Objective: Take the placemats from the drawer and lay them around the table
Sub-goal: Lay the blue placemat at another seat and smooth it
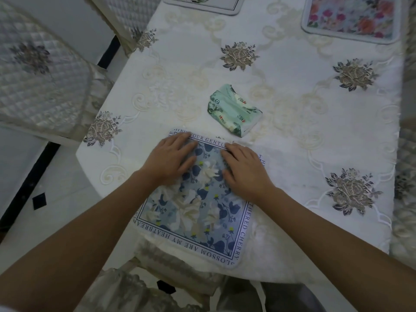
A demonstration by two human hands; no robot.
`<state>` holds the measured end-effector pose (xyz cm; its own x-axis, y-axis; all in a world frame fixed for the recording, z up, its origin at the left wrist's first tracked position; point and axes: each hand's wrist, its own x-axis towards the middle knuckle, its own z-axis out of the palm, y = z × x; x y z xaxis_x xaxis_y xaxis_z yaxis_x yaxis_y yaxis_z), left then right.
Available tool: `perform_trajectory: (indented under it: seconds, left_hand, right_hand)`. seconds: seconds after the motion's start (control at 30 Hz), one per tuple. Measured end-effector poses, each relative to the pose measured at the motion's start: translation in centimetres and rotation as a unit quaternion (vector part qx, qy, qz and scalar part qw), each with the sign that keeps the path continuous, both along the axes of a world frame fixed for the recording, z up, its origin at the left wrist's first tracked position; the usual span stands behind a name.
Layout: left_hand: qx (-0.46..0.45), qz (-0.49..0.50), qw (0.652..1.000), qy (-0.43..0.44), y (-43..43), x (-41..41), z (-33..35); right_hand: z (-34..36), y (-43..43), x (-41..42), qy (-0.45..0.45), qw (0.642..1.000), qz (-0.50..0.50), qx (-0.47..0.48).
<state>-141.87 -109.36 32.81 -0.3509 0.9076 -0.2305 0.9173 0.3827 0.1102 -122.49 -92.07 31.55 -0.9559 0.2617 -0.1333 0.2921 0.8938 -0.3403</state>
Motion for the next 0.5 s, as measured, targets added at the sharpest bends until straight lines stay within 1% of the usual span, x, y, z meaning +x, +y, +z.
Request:
perform_trajectory:
  seconds: [0.13, 0.3, 0.4, 0.5]
  left_hand:
    - [0.006, 0.073, 0.997, -0.010, -3.0, -1.9, -0.1]
    - [-0.019, 0.053, 0.998, -0.014, -5.6, -1.1, -0.3]
    - [-0.007, 0.069, 0.997, -0.020, -7.2, 0.6, 0.2]
    - [0.015, 0.092, 0.995, -0.027, -10.2, 3.6, 0.1]
  right_hand:
    - [-0.1, 1.5, 3.8, 0.000, 0.999, -0.039, 0.003]
    - [-0.1, 1.2, 6.7, -0.011, 0.998, -0.064, -0.001]
    - [0.0, 0.0, 7.6, -0.015, 0.996, -0.081, -0.019]
    - [-0.1, -2.1, 9.9, -0.013, 0.996, -0.074, -0.038]
